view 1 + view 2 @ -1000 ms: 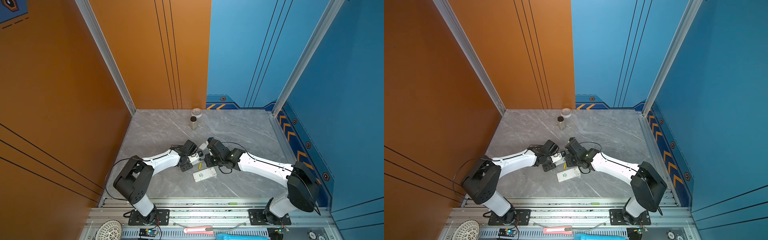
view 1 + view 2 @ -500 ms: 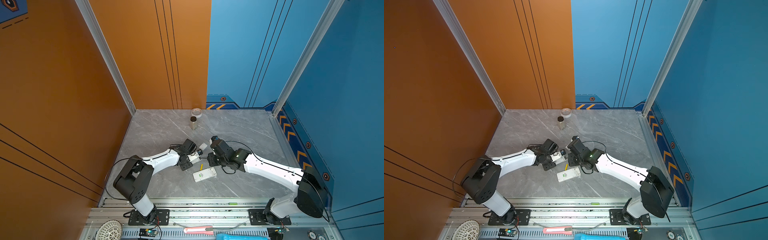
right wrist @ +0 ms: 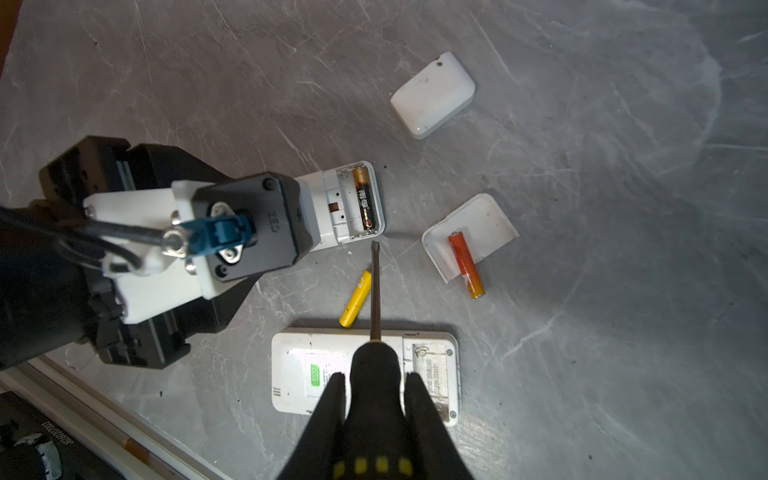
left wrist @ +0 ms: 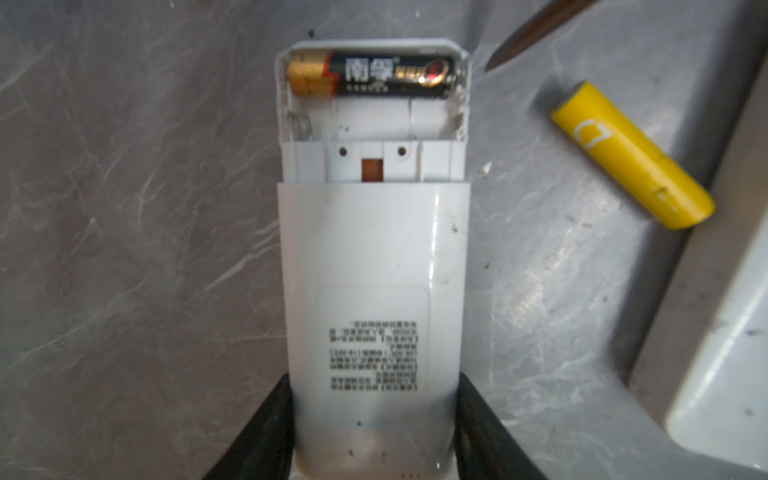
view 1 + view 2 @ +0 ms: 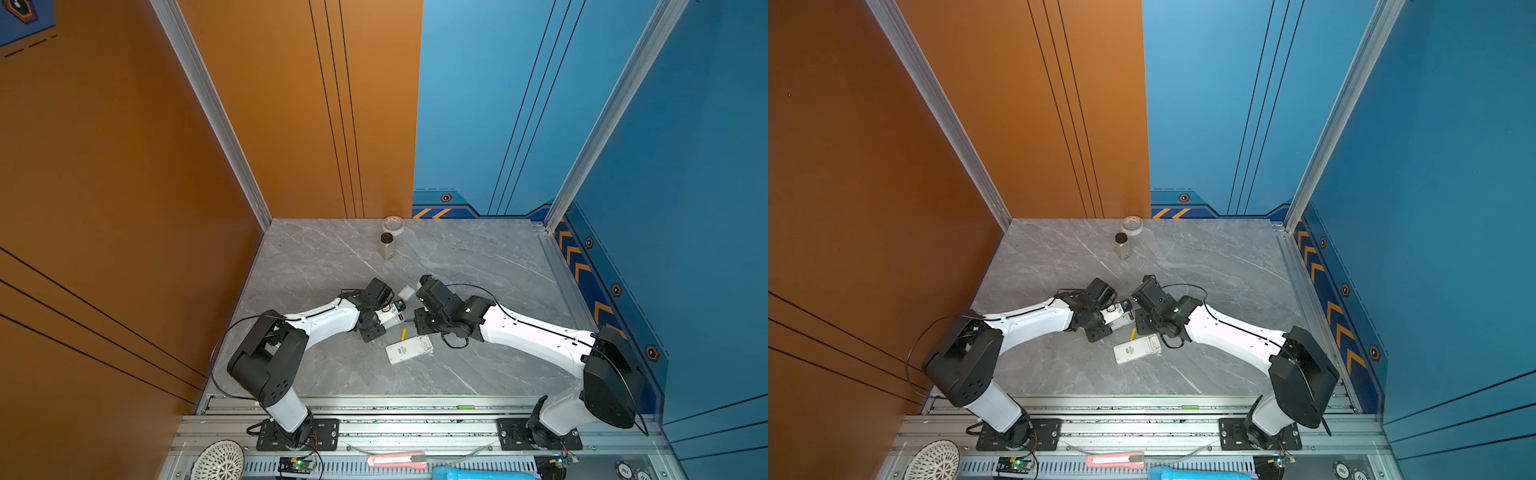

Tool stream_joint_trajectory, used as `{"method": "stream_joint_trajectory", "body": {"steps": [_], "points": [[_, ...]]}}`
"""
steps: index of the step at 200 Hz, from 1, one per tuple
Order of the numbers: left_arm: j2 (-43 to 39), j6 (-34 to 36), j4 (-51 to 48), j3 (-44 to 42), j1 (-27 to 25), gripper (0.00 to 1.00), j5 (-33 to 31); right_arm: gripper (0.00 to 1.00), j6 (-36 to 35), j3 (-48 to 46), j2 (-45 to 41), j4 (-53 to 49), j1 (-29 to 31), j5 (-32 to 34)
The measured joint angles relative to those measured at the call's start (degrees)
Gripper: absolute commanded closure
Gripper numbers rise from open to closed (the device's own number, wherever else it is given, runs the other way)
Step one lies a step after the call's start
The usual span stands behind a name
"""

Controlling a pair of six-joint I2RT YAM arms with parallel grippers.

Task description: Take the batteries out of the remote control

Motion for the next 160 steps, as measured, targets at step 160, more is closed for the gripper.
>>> {"method": "stream_joint_trajectory", "body": {"steps": [160], "points": [[0.5, 0.1, 0.0, 0.3, 0.0, 1.00, 1.0, 1.00, 0.0, 0.4, 2.1, 2.0, 0.0, -0.4]]}}
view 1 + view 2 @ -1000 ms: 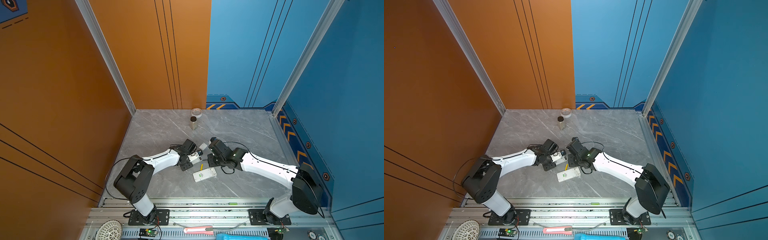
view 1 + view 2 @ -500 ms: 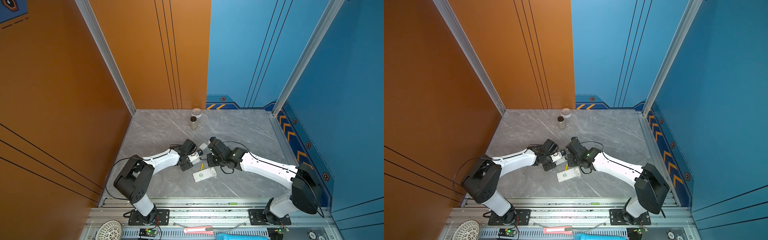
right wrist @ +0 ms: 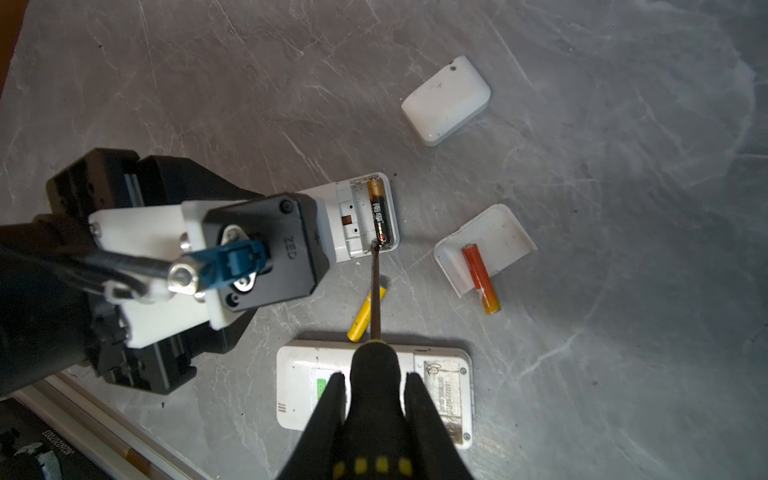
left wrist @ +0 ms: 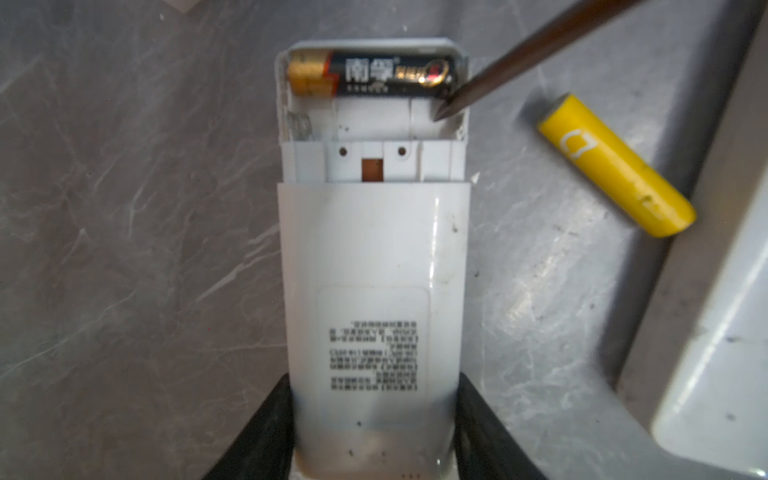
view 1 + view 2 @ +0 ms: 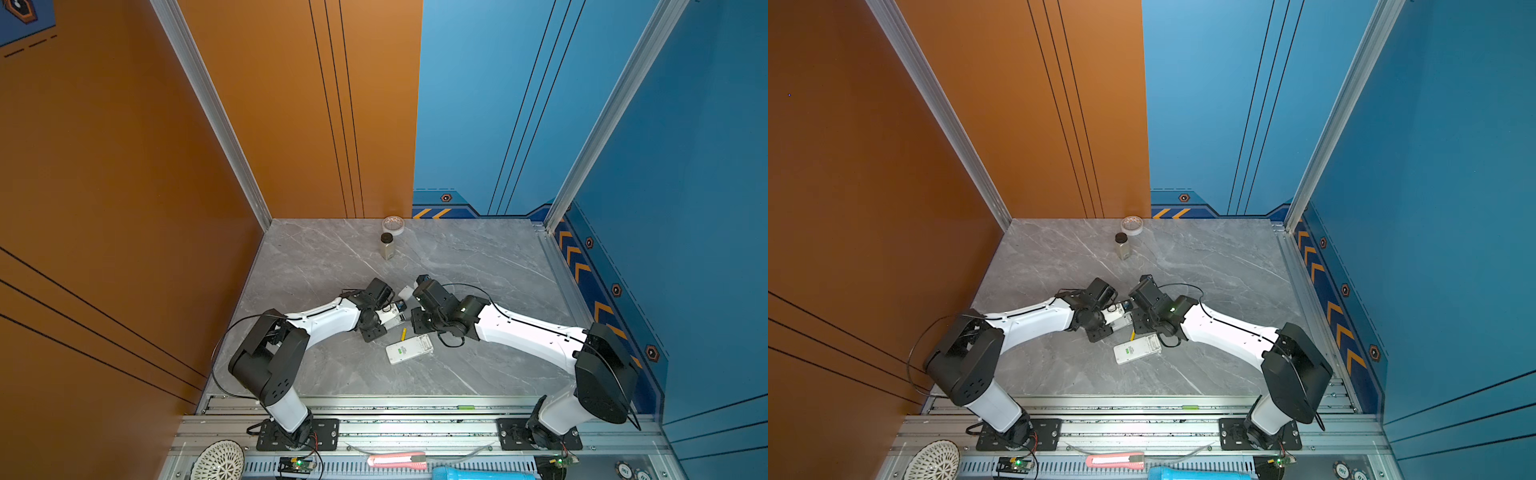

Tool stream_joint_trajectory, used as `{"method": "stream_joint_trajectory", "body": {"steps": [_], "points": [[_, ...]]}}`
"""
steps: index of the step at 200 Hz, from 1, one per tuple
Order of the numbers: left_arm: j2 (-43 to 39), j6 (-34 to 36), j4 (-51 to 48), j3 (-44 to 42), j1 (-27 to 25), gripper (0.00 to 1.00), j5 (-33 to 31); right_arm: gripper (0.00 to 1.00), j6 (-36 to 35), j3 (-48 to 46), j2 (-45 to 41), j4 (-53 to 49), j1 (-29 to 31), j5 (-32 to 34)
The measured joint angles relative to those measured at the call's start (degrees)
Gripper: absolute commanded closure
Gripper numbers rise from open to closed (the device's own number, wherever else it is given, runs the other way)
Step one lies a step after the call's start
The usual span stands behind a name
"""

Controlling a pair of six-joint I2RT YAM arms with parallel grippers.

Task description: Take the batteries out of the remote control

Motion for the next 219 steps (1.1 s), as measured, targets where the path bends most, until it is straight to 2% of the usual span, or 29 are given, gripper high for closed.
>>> {"method": "stream_joint_trajectory", "body": {"steps": [80, 109, 158, 219], "points": [[0.1, 0.2, 0.4, 0.1, 0.0, 1.00, 0.2, 1.00, -1.5, 0.0, 0.0, -0.2, 0.4, 1.4], [0.5, 0.4, 0.3, 0.4, -0.1, 1.00, 0.5, 1.00, -2.6, 1.1, 0.0, -2.2, 2.0, 4.0], [1.3, 0.4, -0.9, 1.6, -0.1, 1.00, 0.5, 1.00, -5.1, 5.2, 0.1, -6.5, 5.7, 12.5], [1.7, 0.4, -1.6, 2.4, -0.1, 1.00, 0.5, 1.00, -5.1, 4.6, 0.5, -6.4, 6.5, 12.9]]}}
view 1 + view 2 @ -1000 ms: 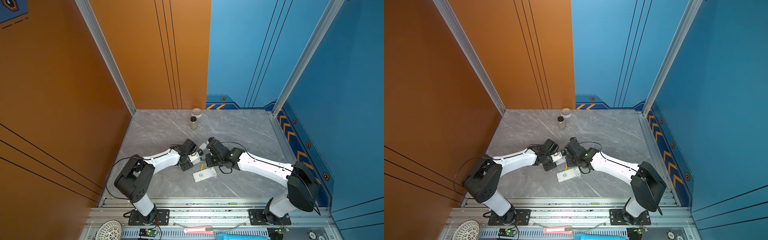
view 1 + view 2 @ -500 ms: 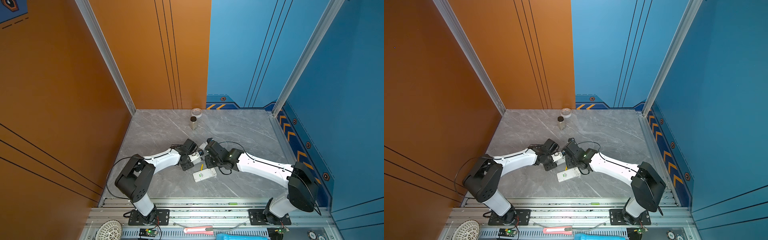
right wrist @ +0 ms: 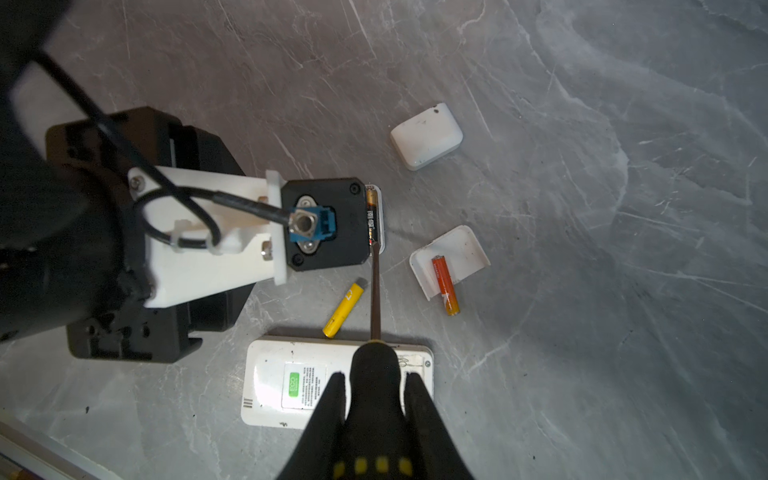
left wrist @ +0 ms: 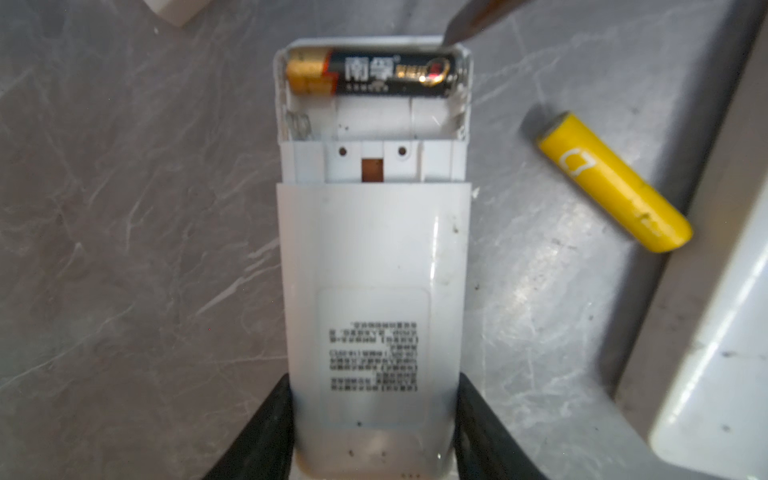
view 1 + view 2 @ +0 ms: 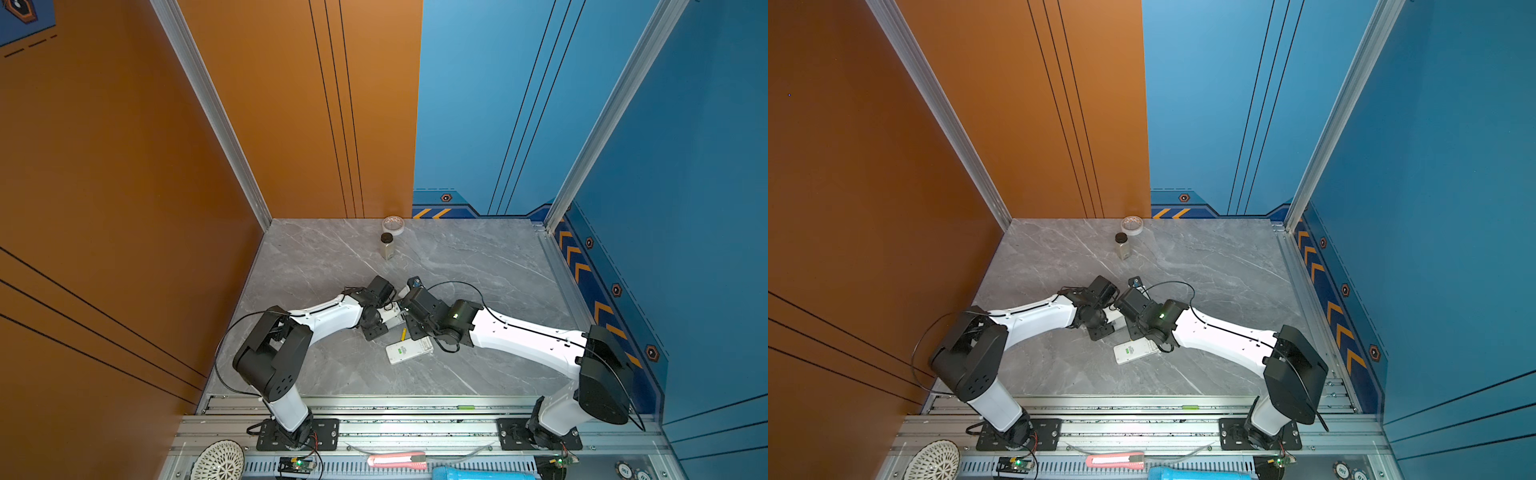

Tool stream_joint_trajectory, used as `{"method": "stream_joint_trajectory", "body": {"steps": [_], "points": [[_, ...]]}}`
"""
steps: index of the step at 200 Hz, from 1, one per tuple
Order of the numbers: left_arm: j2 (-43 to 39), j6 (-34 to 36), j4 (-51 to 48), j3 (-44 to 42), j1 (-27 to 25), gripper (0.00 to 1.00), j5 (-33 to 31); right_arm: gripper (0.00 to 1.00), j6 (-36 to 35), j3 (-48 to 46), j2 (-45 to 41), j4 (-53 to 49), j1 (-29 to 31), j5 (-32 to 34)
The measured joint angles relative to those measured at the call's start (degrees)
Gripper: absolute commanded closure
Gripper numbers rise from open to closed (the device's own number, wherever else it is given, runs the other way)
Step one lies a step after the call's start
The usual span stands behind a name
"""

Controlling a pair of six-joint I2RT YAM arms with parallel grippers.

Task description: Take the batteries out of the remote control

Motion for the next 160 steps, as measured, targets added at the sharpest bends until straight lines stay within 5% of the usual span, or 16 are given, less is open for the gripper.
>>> {"method": "stream_joint_trajectory", "body": {"steps": [160], "points": [[0.0, 0.2, -0.2, 0.0, 0.0, 1.00, 0.0, 1.00, 0.0, -0.2, 0.0, 0.0, -0.1, -2.6]]}}
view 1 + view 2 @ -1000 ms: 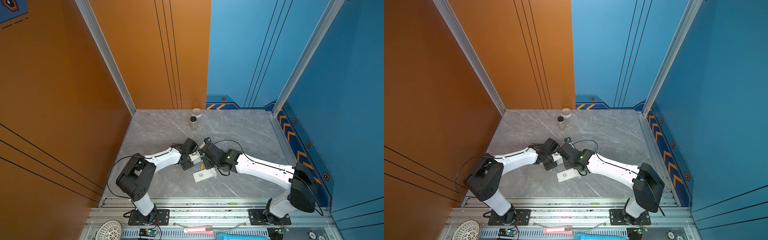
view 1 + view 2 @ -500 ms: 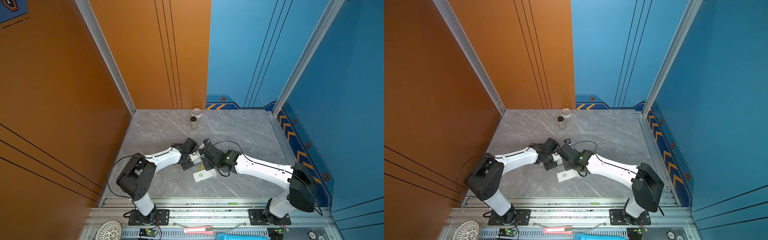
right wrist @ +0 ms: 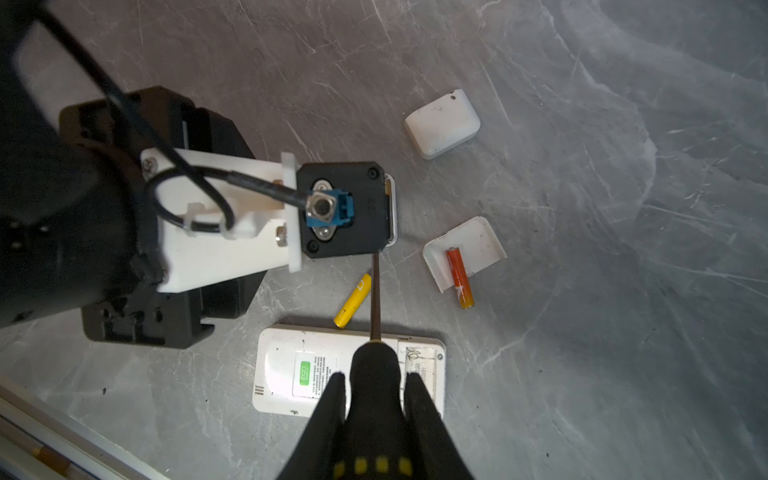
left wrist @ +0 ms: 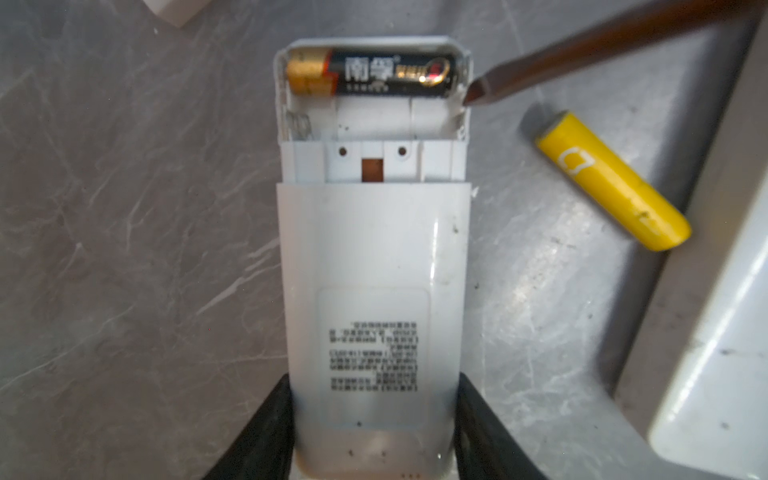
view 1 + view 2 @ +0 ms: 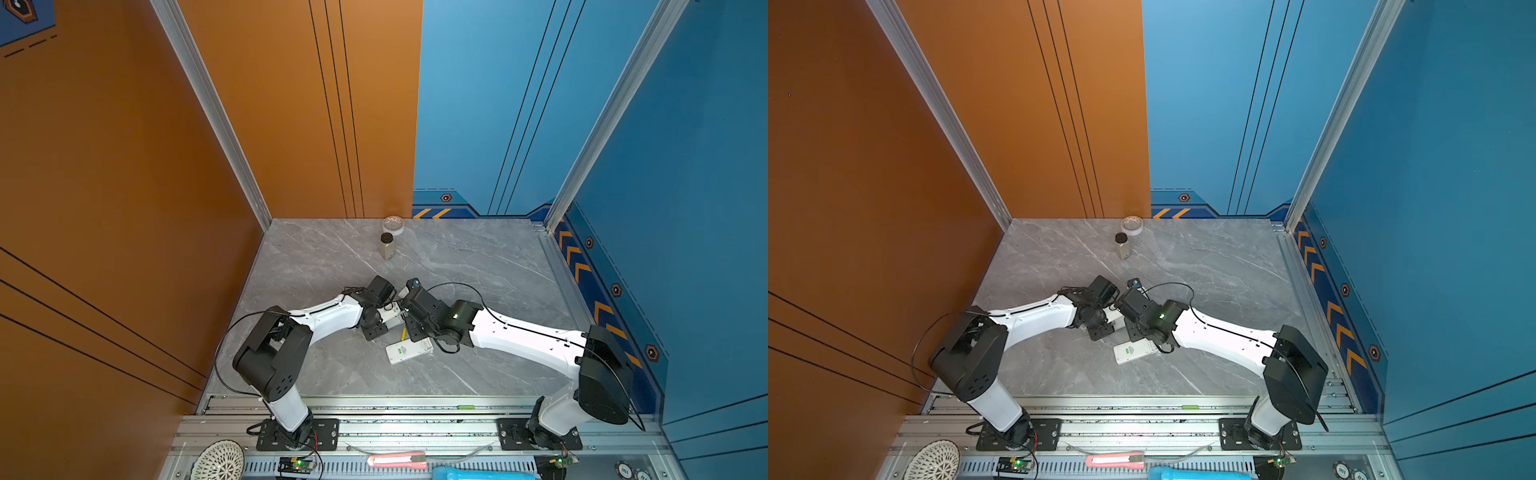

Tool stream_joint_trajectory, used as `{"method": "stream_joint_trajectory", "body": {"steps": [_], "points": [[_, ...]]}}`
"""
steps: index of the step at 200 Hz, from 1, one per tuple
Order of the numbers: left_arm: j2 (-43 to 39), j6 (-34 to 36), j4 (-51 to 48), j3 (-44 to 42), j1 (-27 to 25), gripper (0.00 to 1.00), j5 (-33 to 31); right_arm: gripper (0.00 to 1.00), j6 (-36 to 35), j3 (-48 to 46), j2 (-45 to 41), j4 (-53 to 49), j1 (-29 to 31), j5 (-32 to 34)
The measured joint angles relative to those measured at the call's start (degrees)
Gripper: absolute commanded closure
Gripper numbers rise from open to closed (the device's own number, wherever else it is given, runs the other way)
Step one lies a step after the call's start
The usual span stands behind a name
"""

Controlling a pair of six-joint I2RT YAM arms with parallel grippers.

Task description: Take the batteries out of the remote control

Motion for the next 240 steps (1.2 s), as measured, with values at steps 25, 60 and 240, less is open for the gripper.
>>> {"method": "stream_joint_trajectory", "body": {"steps": [25, 60, 240], "points": [[0.0, 0.0, 0.0, 0.0, 0.0, 1.00, 0.0, 1.00, 0.0, -0.1, 0.0, 0.0, -0.1, -0.5], [0.0, 0.0, 0.0, 0.0, 0.0, 1.00, 0.0, 1.00, 0.0, -0.4, 0.0, 0.0, -0.1, -0.5], [0.3, 0.0, -0.2, 0.3, 0.0, 1.00, 0.2, 1.00, 0.0, -1.1, 0.1, 0.0, -1.3, -0.4]]}}
